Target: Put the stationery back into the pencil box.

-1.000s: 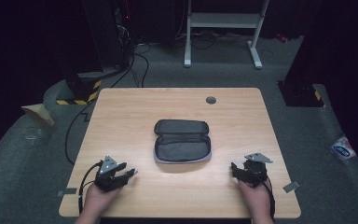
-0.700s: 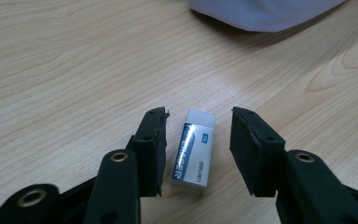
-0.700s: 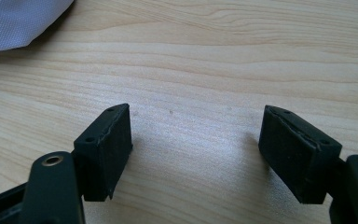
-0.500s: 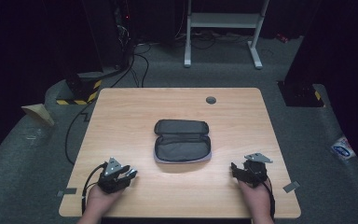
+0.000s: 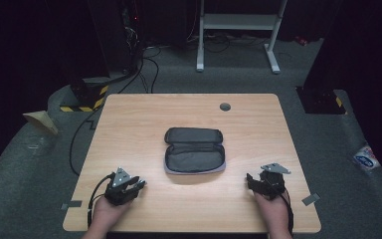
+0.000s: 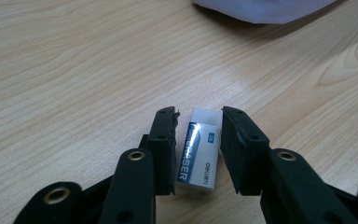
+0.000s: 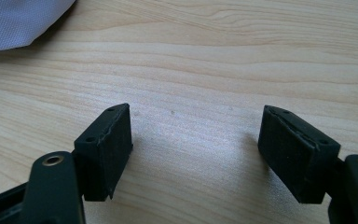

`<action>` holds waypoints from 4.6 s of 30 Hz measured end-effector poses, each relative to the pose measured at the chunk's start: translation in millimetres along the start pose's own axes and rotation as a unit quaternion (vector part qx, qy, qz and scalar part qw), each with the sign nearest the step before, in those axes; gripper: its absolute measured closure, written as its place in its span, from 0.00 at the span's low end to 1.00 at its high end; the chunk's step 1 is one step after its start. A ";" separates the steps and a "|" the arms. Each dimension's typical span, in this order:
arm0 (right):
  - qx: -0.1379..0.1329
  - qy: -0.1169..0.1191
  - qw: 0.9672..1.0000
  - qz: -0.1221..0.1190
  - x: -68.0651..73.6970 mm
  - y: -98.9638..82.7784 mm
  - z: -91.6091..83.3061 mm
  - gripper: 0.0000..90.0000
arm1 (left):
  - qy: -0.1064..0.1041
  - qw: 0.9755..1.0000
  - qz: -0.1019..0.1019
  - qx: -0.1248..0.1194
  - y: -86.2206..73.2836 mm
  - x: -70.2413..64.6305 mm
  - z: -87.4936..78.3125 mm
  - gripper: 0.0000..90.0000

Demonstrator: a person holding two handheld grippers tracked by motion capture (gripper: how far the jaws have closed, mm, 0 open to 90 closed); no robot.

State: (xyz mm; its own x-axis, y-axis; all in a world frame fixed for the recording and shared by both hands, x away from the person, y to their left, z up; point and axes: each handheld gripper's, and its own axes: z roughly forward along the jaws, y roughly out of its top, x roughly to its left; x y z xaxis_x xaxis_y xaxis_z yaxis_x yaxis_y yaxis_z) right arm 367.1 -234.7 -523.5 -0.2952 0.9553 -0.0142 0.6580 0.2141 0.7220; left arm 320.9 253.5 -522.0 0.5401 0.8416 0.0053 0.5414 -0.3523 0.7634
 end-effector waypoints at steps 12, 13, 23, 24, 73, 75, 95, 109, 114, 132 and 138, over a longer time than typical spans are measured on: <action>0.000 0.001 1.000 -0.001 0.0 -0.3 -0.3 0.28 | -0.003 1.000 0.008 0.004 -0.2 -0.3 4.9 0.80; 0.000 0.001 1.000 -0.001 0.0 -0.3 -0.3 0.28 | -0.004 1.000 0.009 0.003 -0.2 -0.6 5.1 0.80; -0.001 0.001 1.000 -0.002 -0.1 -0.7 -0.6 0.28 | -0.002 1.000 0.014 -0.004 1.7 -0.5 5.0 0.81; -0.001 0.001 1.000 -0.002 -0.1 -0.7 -0.6 0.28 | 0.000 1.000 0.007 -0.014 2.6 0.7 2.8 0.81; -0.002 0.005 1.000 -0.006 -0.1 -0.1 -0.1 0.30 | -0.014 0.996 -0.010 -0.093 22.1 -3.9 -17.4 0.81; -0.002 0.003 1.000 -0.007 0.0 -0.2 -0.2 0.30 | -0.018 0.995 -0.007 -0.093 23.6 -4.9 -16.1 0.81; -0.002 0.005 1.000 -0.006 0.1 -0.4 -0.4 0.30 | -0.047 0.993 0.008 -0.107 56.5 -20.6 -6.4 0.81; -0.002 0.005 1.000 -0.007 0.0 -0.4 -0.4 0.30 | -0.056 0.993 0.011 -0.104 76.3 -23.6 5.3 0.81; -0.002 0.006 1.000 -0.007 -0.1 -0.3 -0.3 0.30 | -0.063 0.992 0.002 -0.105 85.6 -23.0 10.5 0.81; -0.004 0.006 1.000 -0.011 -0.6 0.1 0.4 0.30 | -0.081 0.993 0.008 -0.089 110.7 -31.9 38.2 0.81; -0.004 0.006 1.000 -0.011 -0.5 0.1 0.4 0.30 | -0.086 0.993 0.007 -0.080 114.0 -34.3 45.8 0.81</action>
State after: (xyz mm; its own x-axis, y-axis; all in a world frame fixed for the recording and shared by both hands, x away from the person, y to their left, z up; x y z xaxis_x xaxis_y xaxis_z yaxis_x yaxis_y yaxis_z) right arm 367.6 -235.1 -523.7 -0.3177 0.9480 -0.0213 0.6461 0.2329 0.7268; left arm 393.6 165.7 -464.7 0.6567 0.7496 -0.0828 0.4304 -0.2823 0.8574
